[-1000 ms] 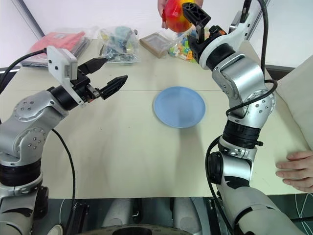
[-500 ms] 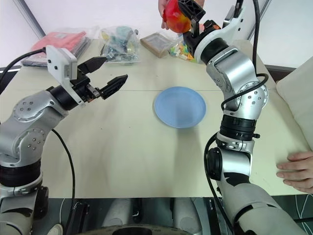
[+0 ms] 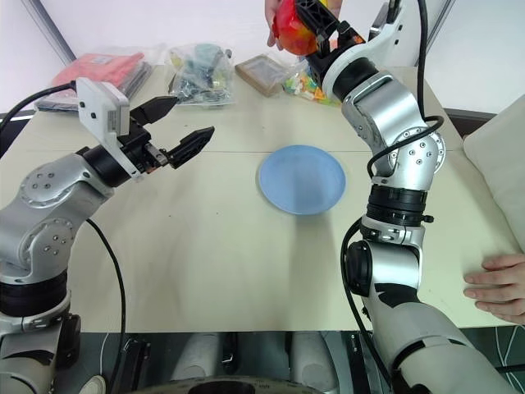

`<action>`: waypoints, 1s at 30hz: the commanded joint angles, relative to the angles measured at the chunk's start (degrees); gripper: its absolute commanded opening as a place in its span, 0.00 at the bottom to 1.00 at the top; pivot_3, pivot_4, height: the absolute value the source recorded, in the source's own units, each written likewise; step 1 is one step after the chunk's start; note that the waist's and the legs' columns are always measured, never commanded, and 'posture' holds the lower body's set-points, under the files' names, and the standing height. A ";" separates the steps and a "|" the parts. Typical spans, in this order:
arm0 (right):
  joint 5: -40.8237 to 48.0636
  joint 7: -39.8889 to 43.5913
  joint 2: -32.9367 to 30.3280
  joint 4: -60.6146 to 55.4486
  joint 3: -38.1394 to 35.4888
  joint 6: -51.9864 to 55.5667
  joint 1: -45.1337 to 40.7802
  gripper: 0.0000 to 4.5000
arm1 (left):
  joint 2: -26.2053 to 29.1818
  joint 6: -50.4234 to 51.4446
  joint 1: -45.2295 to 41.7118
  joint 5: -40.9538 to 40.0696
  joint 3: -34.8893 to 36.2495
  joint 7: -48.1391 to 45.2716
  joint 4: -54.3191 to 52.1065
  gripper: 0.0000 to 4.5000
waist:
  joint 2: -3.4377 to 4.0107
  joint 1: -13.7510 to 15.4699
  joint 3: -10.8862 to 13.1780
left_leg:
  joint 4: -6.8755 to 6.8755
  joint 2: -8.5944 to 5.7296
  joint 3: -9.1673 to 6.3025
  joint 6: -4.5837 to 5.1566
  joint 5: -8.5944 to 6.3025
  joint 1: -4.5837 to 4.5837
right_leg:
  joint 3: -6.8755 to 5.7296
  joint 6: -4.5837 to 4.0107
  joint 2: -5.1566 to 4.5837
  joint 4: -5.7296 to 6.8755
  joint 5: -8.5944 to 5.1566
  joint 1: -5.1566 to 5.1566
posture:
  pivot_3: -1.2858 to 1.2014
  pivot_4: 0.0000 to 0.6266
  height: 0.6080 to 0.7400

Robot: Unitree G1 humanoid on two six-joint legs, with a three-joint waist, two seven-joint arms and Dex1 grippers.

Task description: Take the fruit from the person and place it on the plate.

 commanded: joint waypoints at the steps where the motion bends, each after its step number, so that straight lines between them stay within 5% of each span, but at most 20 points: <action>1: 0.31 0.90 0.10 -1.62 -1.00 0.04 -2.28 0.64 | 0.62 -0.56 -0.70 -0.20 1.94 0.27 -1.61 1.00 | 0.00 -0.01 0.00 | 0.00 0.00 0.00 0.00 0.00 0.00 | 0.00 0.00 0.00 0.00 0.00 0.00 | 0.52 0.24 0.93; 9: -6.19 5.48 -6.14 -5.16 2.93 6.31 2.29 0.64 | 1.36 -0.68 -0.52 0.06 2.24 -0.48 -0.84 1.00 | 0.00 0.22 0.00 | 0.00 -0.01 0.00 0.00 0.00 -0.03 | 0.00 0.00 -0.01 -0.03 0.00 -0.01 | 0.52 0.24 0.93; 15: -35.11 25.79 -25.20 -14.95 24.61 9.60 14.43 0.64 | 2.24 1.49 1.46 -2.86 4.94 -0.61 -0.94 1.00 | 0.01 0.13 0.01 | -0.04 -0.04 0.00 0.02 -0.01 -0.03 | 0.03 -0.01 -0.03 -0.10 -0.01 -0.04 | 0.52 0.24 0.93; 18: -46.62 33.53 -29.81 -15.73 32.07 6.09 19.04 0.64 | 2.74 3.34 2.29 -5.50 5.88 -1.51 -1.16 1.00 | -0.01 -0.02 0.02 | -0.05 -0.03 0.00 0.03 -0.02 -0.04 | 0.03 -0.01 0.00 -0.09 -0.02 -0.08 | 0.52 0.24 0.93; 30: -63.91 42.74 -25.08 -13.41 33.46 2.59 23.61 0.64 | 7.99 9.51 7.19 -10.98 5.37 -5.77 -0.79 1.00 | -0.01 0.09 0.02 | -0.04 -0.02 0.00 0.02 -0.01 -0.03 | 0.06 -0.01 0.04 -0.08 -0.01 -0.12 | 0.52 0.24 0.93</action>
